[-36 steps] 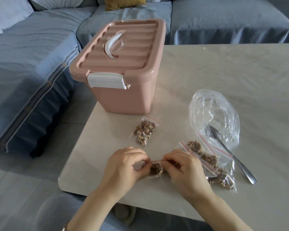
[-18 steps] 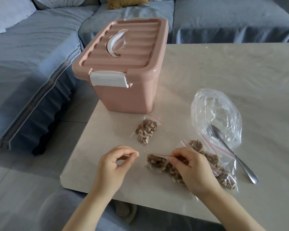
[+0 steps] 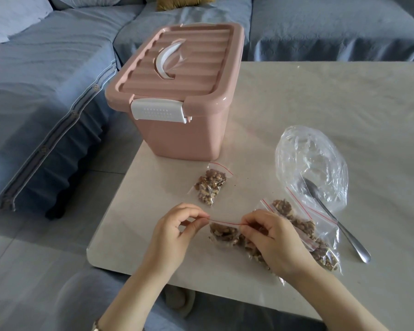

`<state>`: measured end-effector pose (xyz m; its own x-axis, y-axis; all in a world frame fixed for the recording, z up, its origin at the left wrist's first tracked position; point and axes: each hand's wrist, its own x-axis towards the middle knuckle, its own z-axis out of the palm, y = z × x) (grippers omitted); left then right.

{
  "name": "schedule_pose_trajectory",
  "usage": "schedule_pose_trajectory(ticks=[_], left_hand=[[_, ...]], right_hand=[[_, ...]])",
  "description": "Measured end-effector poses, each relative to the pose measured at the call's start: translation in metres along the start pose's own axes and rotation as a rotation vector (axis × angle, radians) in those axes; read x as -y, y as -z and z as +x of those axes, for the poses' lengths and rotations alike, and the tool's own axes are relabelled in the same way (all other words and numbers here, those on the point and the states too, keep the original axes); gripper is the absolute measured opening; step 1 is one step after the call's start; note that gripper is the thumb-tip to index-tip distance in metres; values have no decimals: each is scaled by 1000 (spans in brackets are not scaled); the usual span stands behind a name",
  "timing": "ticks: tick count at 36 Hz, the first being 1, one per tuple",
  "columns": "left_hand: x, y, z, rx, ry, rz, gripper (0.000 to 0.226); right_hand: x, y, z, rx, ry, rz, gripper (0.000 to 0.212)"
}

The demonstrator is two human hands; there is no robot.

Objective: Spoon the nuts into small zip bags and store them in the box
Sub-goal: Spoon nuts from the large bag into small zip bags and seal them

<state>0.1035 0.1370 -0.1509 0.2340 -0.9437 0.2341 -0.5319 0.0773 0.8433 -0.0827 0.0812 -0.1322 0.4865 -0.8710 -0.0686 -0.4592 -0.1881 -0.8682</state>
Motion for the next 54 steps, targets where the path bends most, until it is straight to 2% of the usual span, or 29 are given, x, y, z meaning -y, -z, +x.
schedule_pose_trajectory(ticks=[3,6,10,11,14,17,25,31,36,46,50,54], left_hand=[[2,-2,-1,6,-8,29,19],[2,-2,-3,10,-34,54,6],[2,-4,-8,-24,-81,170,12],[1,-4,-9,-36,-93,195,12],[-2,-6,-12,-79,-124,257,9],[-9,-8,-14,-85,-156,310,5],[-12,-5,-16,-95,-152,333,4],[-16,-8,-20,-95,-180,388,5],[-19,-7,-22,-108,-219,436,6],[-17,5,-26,-104,-137,427,4],[-15,8,-26,-93,-116,409,4],[-15,8,-21,-58,-69,362,6]], right_hand=[[-1,1,0,3,-20,15,31],[-1,1,0,12,-36,13,29],[-2,0,0,-29,7,-30,32],[-2,-2,0,-63,45,-73,30],[2,-10,2,-145,196,-201,6],[10,-21,5,-109,300,-226,21],[21,-25,14,-88,312,-197,12],[17,-26,14,-117,341,-194,19],[12,-24,13,-101,339,-144,17],[0,-7,8,-127,324,-157,16],[-2,-2,4,-111,279,-104,4],[4,0,-2,-94,116,10,20]])
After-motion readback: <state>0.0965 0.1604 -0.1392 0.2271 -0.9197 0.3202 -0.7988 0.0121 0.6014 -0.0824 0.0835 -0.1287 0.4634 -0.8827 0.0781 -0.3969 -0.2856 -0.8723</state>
